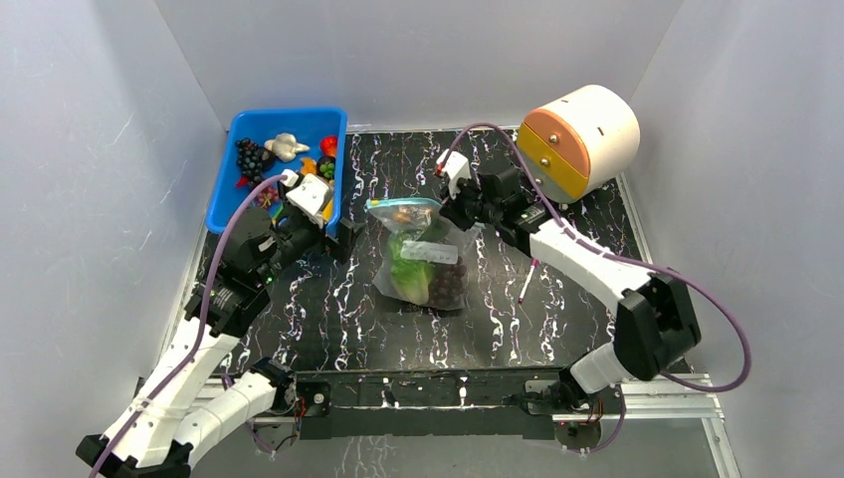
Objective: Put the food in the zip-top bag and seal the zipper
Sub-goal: Place the zipper food storage bag at the center of the board.
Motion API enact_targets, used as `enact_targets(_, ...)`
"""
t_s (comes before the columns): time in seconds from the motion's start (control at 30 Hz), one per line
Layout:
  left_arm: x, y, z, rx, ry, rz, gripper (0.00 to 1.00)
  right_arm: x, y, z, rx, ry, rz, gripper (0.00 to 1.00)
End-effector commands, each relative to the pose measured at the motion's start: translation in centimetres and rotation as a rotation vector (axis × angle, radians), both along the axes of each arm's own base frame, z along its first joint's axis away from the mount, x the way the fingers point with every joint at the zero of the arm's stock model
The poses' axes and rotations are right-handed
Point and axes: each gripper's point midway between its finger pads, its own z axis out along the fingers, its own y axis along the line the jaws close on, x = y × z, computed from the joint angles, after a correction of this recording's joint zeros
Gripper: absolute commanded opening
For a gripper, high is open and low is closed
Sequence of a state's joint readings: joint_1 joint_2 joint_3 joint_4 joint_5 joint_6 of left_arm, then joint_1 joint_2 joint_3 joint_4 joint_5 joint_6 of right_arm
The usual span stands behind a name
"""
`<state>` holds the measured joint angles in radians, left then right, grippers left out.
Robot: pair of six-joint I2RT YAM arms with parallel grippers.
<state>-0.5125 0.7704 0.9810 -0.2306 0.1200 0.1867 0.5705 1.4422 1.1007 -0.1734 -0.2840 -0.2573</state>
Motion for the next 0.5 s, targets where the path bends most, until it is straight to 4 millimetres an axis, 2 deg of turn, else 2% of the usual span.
enact_targets(0.0, 0.9, 0.0, -0.4, -0.104, 0.060, 0.074, 0.98, 4.3, -0.2, 2.5, 0.052, -0.104, -0.013, 0.00)
enact_targets(0.1, 1.2, 0.4, -0.7, -0.150, 0.095, 0.128, 0.98, 6.4, -0.9, 2.0, 0.040, -0.084, -0.074, 0.07)
enact_targets(0.17, 1.4, 0.5, -1.3, -0.151, 0.103, 0.140, 0.98, 6.6, -0.5, 2.9, 0.057, -0.059, -0.078, 0.15)
enact_targets(0.3, 1.8, 1.3, -1.8, -0.154, 0.142, 0.207, 0.98, 5.7, -0.2, 4.5, 0.125, -0.012, -0.093, 0.40)
enact_targets(0.47, 2.2, 1.8, -3.0, -0.202, 0.234, 0.297, 0.98, 3.4, -1.7, 7.0, 0.228, 0.042, -0.196, 0.69)
